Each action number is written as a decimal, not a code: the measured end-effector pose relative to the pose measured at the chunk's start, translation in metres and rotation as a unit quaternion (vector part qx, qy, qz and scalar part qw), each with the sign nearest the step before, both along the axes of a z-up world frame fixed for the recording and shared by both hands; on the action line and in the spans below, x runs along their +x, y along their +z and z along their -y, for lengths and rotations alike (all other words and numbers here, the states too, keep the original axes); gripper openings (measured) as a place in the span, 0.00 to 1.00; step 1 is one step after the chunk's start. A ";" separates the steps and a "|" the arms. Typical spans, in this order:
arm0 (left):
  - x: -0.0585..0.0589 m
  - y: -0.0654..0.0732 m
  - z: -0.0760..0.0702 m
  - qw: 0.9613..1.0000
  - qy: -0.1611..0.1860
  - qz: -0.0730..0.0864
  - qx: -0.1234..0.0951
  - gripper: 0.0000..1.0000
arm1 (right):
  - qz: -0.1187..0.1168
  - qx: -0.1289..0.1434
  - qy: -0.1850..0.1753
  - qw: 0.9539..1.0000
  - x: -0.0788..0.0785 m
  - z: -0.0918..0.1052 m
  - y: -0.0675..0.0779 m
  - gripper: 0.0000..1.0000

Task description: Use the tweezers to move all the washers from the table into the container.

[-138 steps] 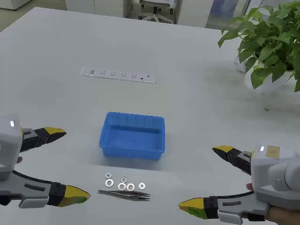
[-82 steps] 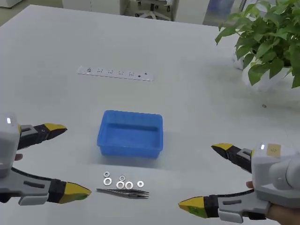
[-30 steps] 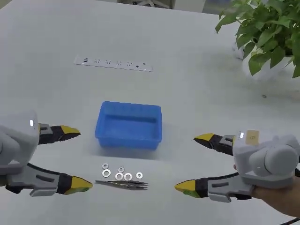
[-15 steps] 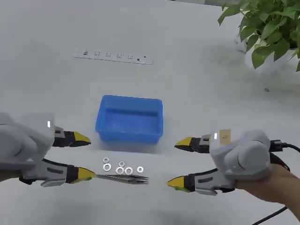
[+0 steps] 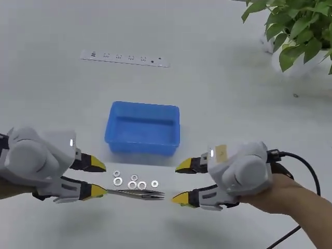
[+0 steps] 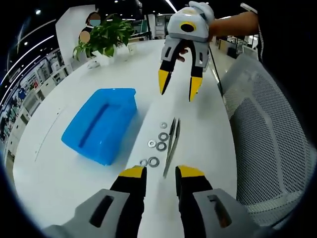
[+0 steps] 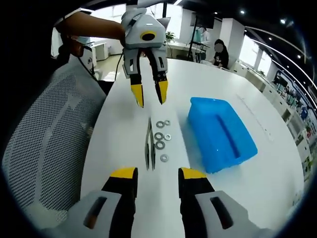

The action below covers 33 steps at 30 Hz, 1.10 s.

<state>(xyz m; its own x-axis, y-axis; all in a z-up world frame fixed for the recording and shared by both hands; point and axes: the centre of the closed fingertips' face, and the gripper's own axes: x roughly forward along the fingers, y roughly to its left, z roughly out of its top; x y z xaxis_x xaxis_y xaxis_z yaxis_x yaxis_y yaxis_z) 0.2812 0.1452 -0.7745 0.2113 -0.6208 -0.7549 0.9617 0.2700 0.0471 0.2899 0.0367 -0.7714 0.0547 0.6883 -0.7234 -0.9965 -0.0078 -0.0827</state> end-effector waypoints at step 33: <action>-0.004 -0.031 0.005 0.998 -0.042 -0.023 0.047 0.12 | -0.023 -0.027 0.041 0.999 -0.010 -0.039 -0.033 0.17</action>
<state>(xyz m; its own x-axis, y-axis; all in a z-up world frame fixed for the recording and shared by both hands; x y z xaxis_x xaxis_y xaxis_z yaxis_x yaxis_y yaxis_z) 0.2773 0.1401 -0.8060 0.1252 -0.5607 -0.8185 0.9826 0.1840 0.0243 0.2794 0.0753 -0.8042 -0.0343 0.6490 -0.7600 -0.9950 -0.0933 -0.0347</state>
